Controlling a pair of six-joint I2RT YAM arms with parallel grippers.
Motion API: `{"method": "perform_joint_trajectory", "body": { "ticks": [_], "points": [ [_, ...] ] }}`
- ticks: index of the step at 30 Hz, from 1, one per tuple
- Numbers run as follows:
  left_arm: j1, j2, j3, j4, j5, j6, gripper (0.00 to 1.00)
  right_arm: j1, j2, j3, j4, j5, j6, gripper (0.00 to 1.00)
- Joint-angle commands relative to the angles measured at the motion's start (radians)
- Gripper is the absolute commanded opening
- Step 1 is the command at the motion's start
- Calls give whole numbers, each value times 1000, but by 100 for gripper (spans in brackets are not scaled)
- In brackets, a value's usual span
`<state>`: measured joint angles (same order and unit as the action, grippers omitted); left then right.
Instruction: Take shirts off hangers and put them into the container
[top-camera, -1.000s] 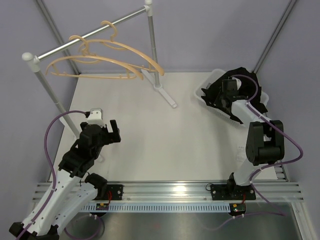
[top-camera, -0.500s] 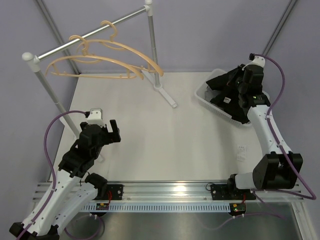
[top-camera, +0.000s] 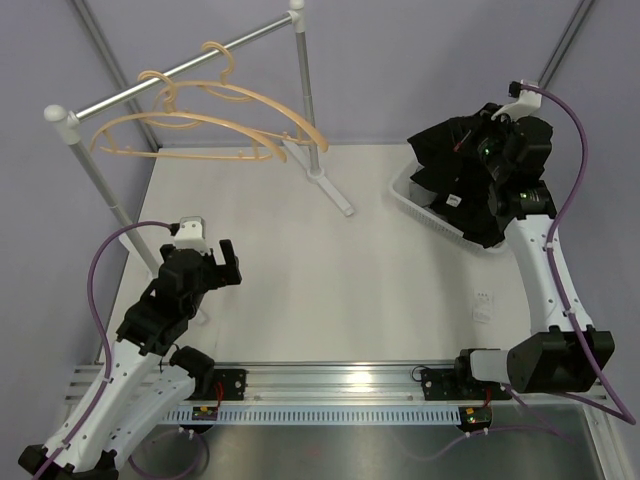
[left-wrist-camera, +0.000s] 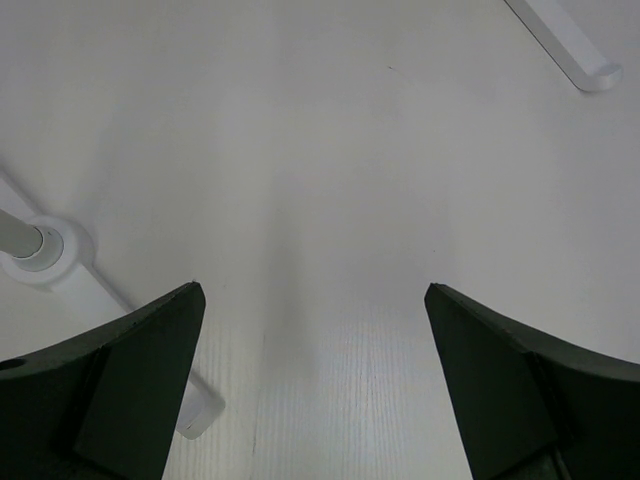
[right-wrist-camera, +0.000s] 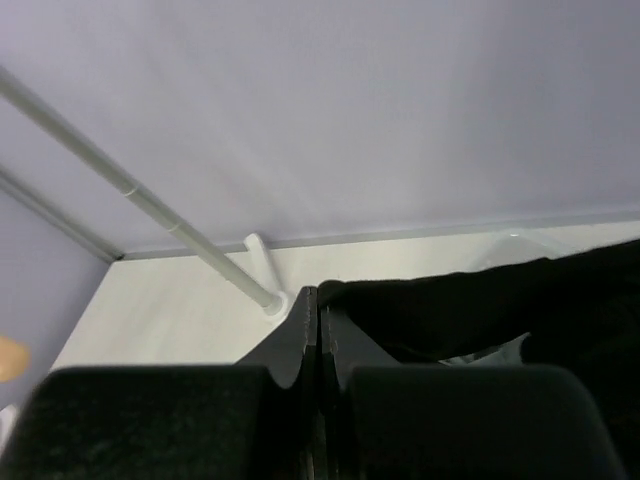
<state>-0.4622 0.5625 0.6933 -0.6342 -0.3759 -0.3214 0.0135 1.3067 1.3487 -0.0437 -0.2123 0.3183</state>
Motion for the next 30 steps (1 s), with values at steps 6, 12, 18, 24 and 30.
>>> {"method": "perform_joint_trajectory", "body": {
  "ticks": [6, 12, 18, 24, 30],
  "points": [
    [5, -12, 0, 37, -6, 12, 99, 2, -110, -71, 133, -204, 116, 0],
    [5, -13, 0, 39, -3, 10, 99, -58, -280, -273, 134, 74, 165, 0],
    [5, -9, 2, 39, 2, 13, 99, -152, -397, -413, 3, 405, 264, 0],
    [5, -9, 0, 39, 0, 12, 99, -202, -327, -462, -59, 521, 360, 0],
    [5, -10, 0, 39, -4, 10, 99, -248, -190, -404, -28, 528, 378, 0]
  ]
}}
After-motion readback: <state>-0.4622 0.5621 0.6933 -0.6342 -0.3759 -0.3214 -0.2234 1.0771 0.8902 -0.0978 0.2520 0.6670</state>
